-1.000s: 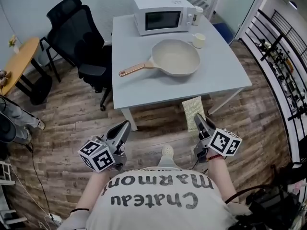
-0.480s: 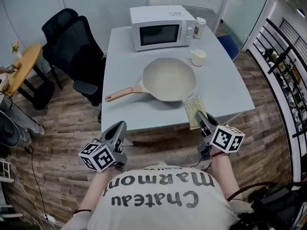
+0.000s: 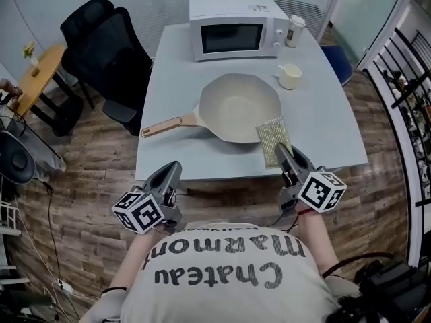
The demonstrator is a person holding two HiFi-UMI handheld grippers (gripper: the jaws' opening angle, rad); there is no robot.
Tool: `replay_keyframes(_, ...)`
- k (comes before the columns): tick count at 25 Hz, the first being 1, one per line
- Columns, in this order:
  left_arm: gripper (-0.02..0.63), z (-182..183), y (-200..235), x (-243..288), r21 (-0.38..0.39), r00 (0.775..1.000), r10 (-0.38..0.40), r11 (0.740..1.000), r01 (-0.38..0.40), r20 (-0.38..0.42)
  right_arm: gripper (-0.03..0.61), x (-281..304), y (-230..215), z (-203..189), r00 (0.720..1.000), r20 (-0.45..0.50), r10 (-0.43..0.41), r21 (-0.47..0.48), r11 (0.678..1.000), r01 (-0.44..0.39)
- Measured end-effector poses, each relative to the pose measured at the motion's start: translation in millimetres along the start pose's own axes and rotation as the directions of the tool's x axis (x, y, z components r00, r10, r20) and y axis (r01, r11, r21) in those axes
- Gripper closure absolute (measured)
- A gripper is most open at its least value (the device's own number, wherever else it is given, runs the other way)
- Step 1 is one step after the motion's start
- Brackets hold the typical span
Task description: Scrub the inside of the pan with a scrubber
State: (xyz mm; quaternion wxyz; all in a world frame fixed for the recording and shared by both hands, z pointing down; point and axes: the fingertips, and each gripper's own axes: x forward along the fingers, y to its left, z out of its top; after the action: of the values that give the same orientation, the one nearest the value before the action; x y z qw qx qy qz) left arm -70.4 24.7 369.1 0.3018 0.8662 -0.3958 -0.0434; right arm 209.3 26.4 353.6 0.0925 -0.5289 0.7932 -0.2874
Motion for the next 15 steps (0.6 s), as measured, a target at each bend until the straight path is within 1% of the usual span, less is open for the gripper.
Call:
replay_keyframes(1,0.611,0.0,1.1,1.0,-0.005,1.0,0.011,1.0,-0.011,-0.002,0.511,2.0,5.1,1.9,0.999,0.0,0.032,-0.007,0.999,-0.032)
replay_keyframes(3,0.611,-0.2,1.1,3.3,-0.018,1.0,0.023,1.0,-0.023,-0.011,0.511,5.6,13.4,0.3,0.997,-0.023,0.071,-0.074,0.995,-0.073)
replay_keyframes(4,0.611,-0.3,0.0,4.6,-0.018,1.0,0.023,1.0,-0.024,-0.018,0.511,7.6,15.4,-3.1,0.996,-0.039,0.078,-0.13,0.988,-0.082)
replay_keyframes(6,0.611,-0.8,-2.2,6.3,-0.002,0.999,0.026,1.0,-0.026,-0.034,0.511,10.5,18.3,-13.3,0.995,-0.077,0.068,-0.249,0.965,-0.085)
replay_keyframes(8,0.611,-1.9,-2.5,5.7,0.012,0.998,0.035,0.999,-0.034,-0.047,0.511,11.7,23.2,-25.5,0.991,-0.119,0.065,-0.321,0.942,-0.101)
replay_keyframes(9,0.611,-2.4,-2.2,5.2,0.014,0.998,0.038,0.999,-0.038,-0.052,0.511,12.2,26.2,-31.2,0.987,-0.141,0.075,-0.332,0.936,-0.119)
replay_keyframes(11,0.611,-5.0,-0.7,5.4,0.013,0.997,0.043,0.999,-0.043,-0.067,0.511,14.5,32.2,-41.5,0.976,-0.189,0.113,-0.325,0.93,-0.17)
replay_keyframes(13,0.594,-11.0,2.0,7.4,0.01,0.994,0.047,0.999,-0.047,-0.098,0.511,18.4,37.5,-48.1,0.96,-0.227,0.162,-0.294,0.928,-0.227)
replay_keyframes(15,0.592,-19.2,5.4,9.1,0.006,0.989,0.05,0.999,-0.049,-0.14,0.511,22.8,42.3,-47.1,0.95,-0.235,0.208,-0.256,0.929,-0.267)
